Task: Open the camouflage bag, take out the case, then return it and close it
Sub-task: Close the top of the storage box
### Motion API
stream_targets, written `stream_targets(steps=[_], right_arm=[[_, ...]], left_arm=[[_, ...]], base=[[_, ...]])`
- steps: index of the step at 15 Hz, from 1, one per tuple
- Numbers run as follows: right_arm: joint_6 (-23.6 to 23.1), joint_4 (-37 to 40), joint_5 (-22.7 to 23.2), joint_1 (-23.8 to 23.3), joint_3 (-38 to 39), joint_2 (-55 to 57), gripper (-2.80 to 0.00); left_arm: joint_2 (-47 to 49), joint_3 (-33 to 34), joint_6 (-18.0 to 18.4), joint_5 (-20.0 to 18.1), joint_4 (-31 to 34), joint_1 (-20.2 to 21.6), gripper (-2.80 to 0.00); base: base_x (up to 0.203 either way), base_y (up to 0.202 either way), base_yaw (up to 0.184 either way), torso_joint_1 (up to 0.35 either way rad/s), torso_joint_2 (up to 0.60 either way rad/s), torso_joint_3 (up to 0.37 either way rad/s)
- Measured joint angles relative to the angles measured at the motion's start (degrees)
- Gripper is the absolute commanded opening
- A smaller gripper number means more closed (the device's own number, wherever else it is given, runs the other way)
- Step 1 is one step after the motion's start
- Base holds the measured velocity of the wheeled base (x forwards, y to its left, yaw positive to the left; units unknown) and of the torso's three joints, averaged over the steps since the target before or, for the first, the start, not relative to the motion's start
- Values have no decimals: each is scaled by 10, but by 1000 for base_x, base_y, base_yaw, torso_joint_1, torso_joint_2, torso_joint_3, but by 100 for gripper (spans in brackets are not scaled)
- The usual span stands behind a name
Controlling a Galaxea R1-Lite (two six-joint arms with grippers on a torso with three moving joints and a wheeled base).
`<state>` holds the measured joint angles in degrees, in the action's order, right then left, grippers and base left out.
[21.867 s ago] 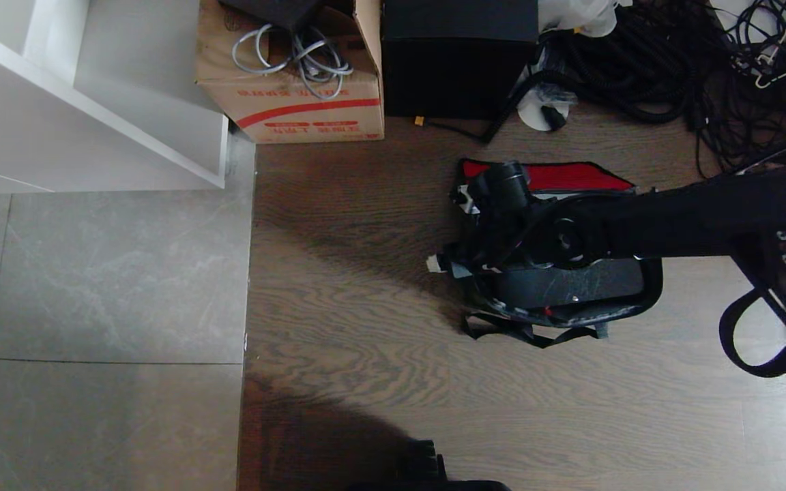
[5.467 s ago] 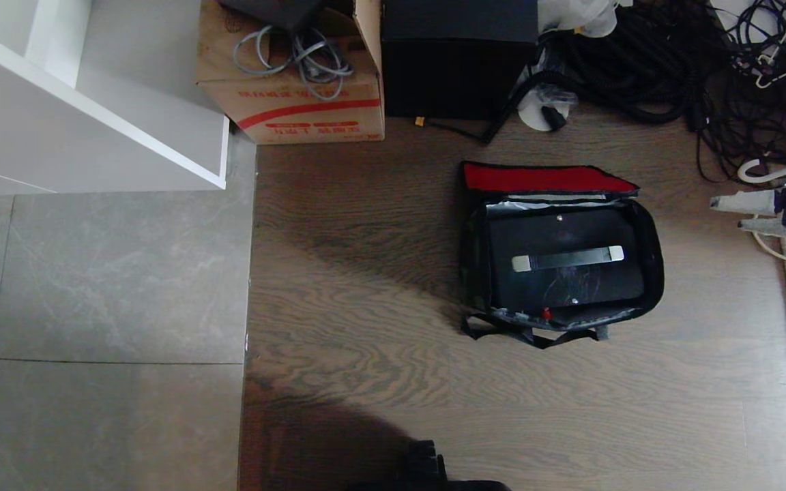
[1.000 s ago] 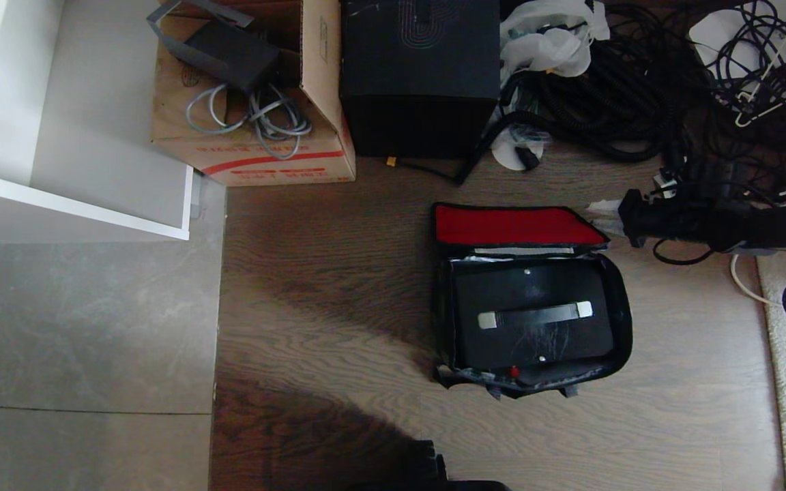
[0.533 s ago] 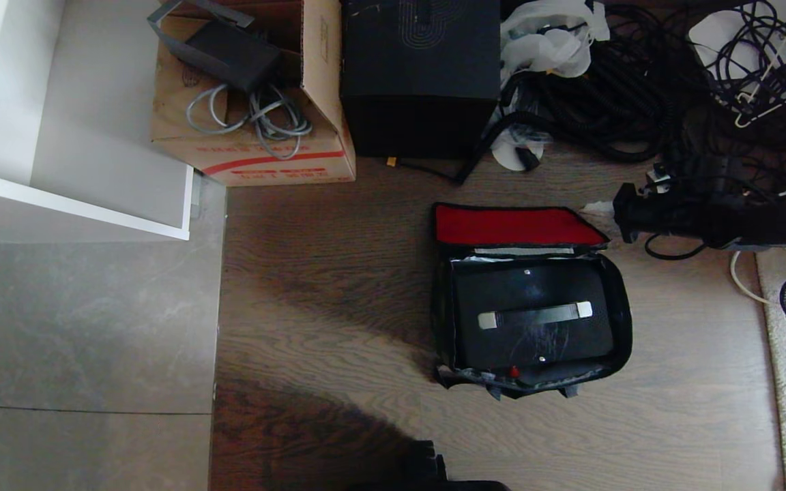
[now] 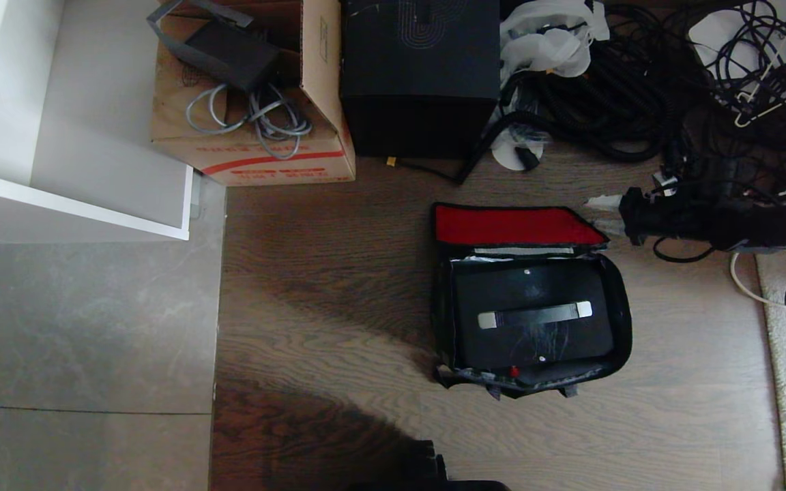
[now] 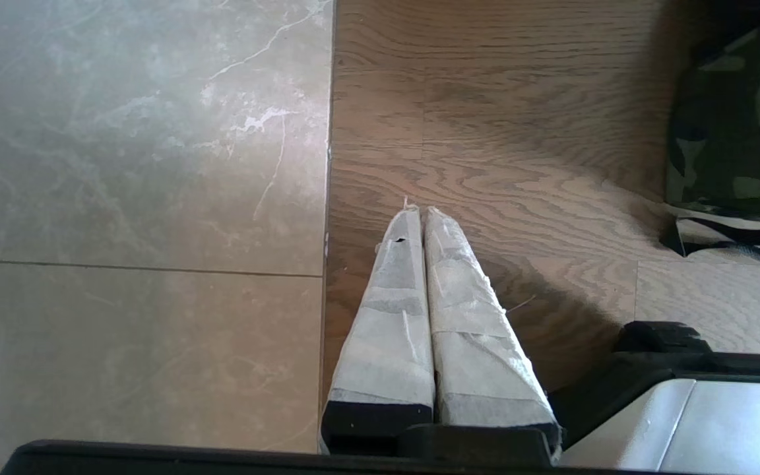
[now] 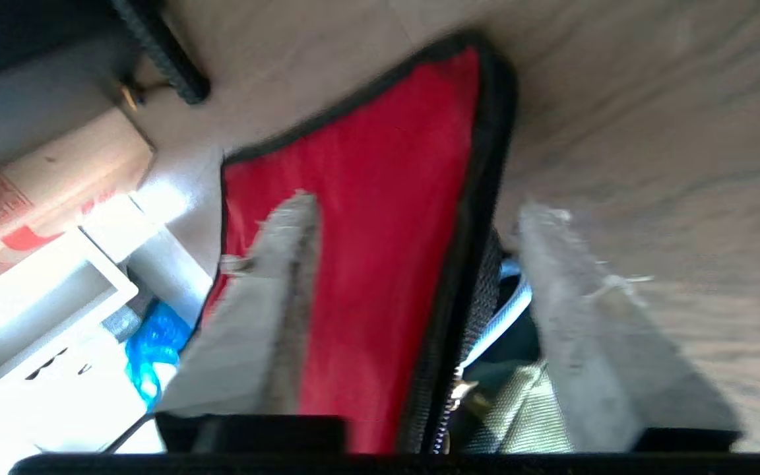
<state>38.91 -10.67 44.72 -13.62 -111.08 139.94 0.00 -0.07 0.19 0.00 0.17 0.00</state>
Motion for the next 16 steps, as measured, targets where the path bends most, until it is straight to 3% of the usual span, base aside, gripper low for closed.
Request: stream_targets(steps=[3, 8, 9, 12, 16], right_arm=[[20, 9, 0, 4, -1, 6, 0], [128, -43, 2, 18, -2, 19, 0], [145, -62, 1, 20, -2, 23, -280], [153, -148, -4, 23, -2, 33, -280], [149, -160, -6, 25, -2, 38, -280]], left_arm=[[0, 0, 0, 0, 0, 0, -280], [0, 0, 0, 0, 0, 0, -280], [0, 0, 0, 0, 0, 0, -280], [0, 0, 0, 0, 0, 0, -280], [0, 0, 0, 0, 0, 0, -280]], base=[[0, 0, 0, 0, 0, 0], [0, 0, 0, 0, 0, 0], [0, 0, 0, 0, 0, 0], [0, 0, 0, 0, 0, 0], [0, 0, 0, 0, 0, 0]])
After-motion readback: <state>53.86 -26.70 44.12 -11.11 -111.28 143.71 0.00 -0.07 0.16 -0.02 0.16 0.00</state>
